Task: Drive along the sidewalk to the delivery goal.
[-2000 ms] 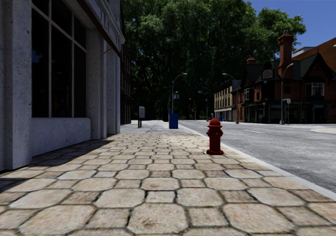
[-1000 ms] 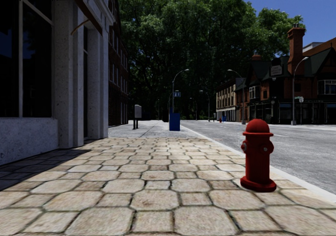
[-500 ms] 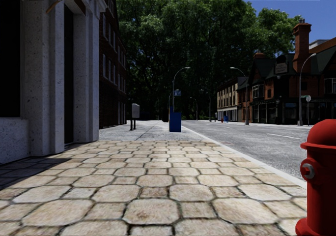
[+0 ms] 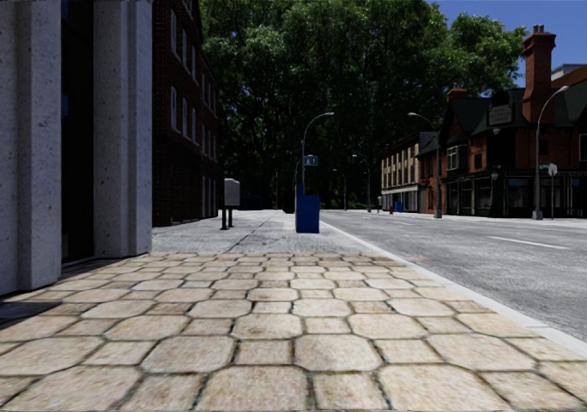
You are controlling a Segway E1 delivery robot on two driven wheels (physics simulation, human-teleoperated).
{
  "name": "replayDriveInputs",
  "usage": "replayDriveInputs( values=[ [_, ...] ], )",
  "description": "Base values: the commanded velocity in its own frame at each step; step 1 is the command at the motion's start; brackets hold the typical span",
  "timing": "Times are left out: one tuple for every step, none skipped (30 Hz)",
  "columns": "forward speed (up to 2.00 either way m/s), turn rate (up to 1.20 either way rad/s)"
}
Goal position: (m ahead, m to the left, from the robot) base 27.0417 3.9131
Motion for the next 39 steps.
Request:
replayDriveInputs(
  values=[
    [2.0,0.0],
    [2.0,0.0],
    [2.0,0.0],
    [2.0,0.0],
    [2.0,0.0],
    [2.0,0.0],
    [2.0,0.0],
    [2.0,0.0],
    [2.0,0.0],
    [2.0,0.0],
    [2.0,0.0],
    [2.0,0.0],
    [2.0,0.0],
    [2.0,0.0],
    [2.0,0.0],
    [2.0,0.0],
    [2.0,0.0],
    [2.0,0.0],
    [2.0,0.0],
    [2.0,0.0],
    [2.0,0.0],
    [2.0,0.0],
    [2.0,0.0],
    [2.0,0.0],
    [2.0,0.0],
    [2.0,0.0],
    [2.0,0.0],
    [2.0,0.0],
    [2.0,0.0],
    [2.0,0.0],
    [2.0,0.0],
    [2.0,0.0],
    [2.0,0.0],
    [2.0,0.0],
    [2.0,0.0],
    [2.0,0.0],
    [2.0,0.0],
    [2.0,0.0],
    [2.0,0.0]
  ],
)
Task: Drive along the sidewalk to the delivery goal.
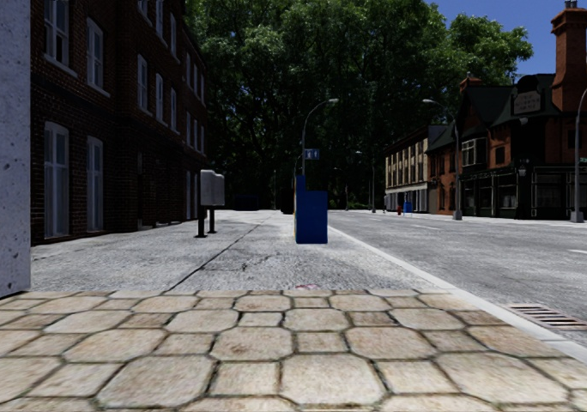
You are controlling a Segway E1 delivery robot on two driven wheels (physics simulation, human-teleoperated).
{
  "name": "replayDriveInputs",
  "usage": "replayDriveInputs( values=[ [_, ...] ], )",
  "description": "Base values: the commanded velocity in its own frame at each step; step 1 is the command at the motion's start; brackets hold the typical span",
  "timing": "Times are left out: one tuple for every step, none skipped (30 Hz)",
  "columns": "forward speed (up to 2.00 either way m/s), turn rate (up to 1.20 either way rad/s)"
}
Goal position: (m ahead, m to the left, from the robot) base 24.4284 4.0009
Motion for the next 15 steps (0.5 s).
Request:
replayDriveInputs(
  values=[
    [2.0,0.0],
    [2.0,0.0],
    [2.0,0.0],
    [2.0,0.0],
    [2.0,0.0],
    [2.0,0.0],
    [2.0,0.0],
    [2.0,0.0],
    [2.0,0.0],
    [2.0,0.0],
    [2.0,0.0],
    [2.0,0.0],
    [2.0,0.0],
    [2.0,0.0],
    [2.0,0.0]
  ],
)
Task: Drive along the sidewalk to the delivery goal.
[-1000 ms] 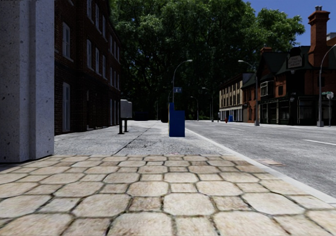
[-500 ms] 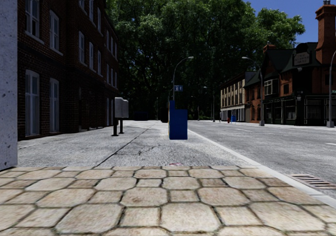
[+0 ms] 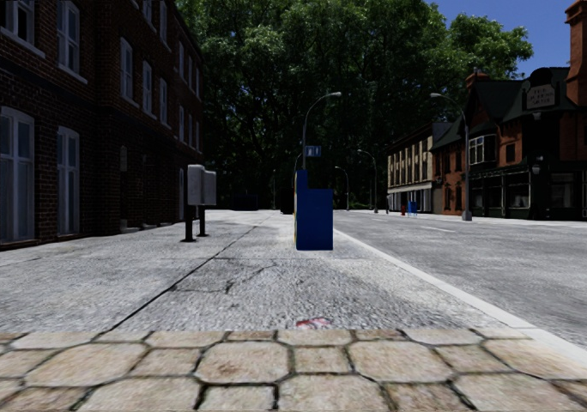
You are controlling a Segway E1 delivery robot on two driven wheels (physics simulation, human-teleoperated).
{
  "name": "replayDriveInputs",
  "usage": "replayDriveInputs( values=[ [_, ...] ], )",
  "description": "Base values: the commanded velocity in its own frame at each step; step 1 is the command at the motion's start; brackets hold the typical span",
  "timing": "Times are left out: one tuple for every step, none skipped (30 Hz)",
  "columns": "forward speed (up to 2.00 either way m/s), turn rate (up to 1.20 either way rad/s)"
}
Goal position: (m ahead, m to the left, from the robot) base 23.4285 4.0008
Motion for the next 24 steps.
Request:
replayDriveInputs(
  values=[
    [2.0,0.0],
    [2.0,0.0],
    [2.0,0.0],
    [2.0,0.0],
    [2.0,0.0],
    [2.0,0.0],
    [2.0,0.0],
    [2.0,0.0],
    [2.0,0.0],
    [2.0,0.0],
    [2.0,0.0],
    [2.0,0.0],
    [2.0,0.0],
    [2.0,0.0],
    [2.0,0.0],
    [2.0,0.0],
    [2.0,0.0],
    [2.0,0.0],
    [2.0,0.0],
    [2.0,0.0],
    [2.0,0.0],
    [2.0,0.0],
    [2.0,0.0],
    [2.0,0.0]
  ],
)
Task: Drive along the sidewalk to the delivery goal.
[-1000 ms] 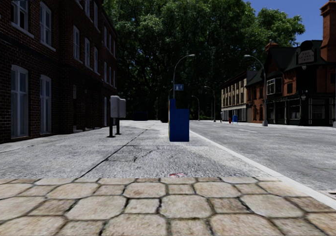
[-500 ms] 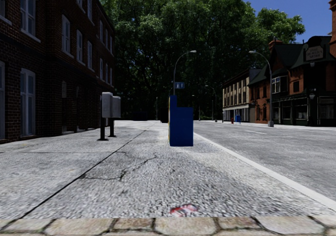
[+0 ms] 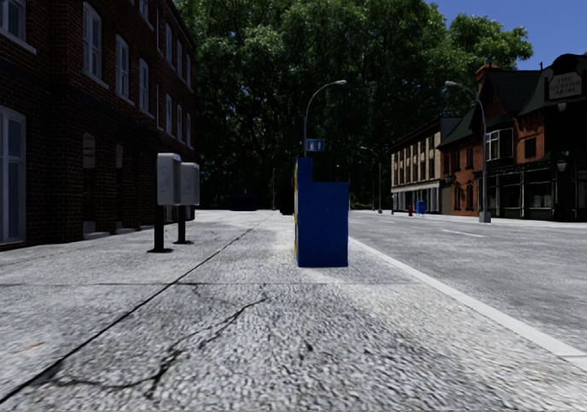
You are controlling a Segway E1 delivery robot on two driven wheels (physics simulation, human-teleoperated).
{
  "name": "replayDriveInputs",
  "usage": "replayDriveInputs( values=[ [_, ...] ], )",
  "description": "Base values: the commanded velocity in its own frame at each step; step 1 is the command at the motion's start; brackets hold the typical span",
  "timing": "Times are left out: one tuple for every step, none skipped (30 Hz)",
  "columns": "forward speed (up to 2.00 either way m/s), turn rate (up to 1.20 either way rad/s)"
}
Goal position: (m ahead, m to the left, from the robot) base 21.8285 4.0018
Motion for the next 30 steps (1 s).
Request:
replayDriveInputs(
  values=[
    [2.0,0.0],
    [2.0,0.0],
    [2.0,0.0],
    [2.0,0.0],
    [2.0,0.0],
    [2.0,0.0],
    [2.0,0.0],
    [2.0,0.0],
    [2.0,0.0],
    [2.0,0.0],
    [2.0,0.0],
    [2.0,0.0],
    [2.0,0.0],
    [2.0,0.08],
    [2.0,0.35],
    [2.0,0.55],
    [2.0,0.62],
    [2.0,0.62],
    [2.0,0.48],
    [2.0,0.21],
    [2.0,0.03],
    [2.0,0.0],
    [2.0,0.0],
    [2.0,0.0],
    [2.0,0.03],
    [2.0,0.03],
    [2.0,0.52],
    [2.0,0.96],
    [2.0,1.2],
    [2.0,1.2]
  ],
)
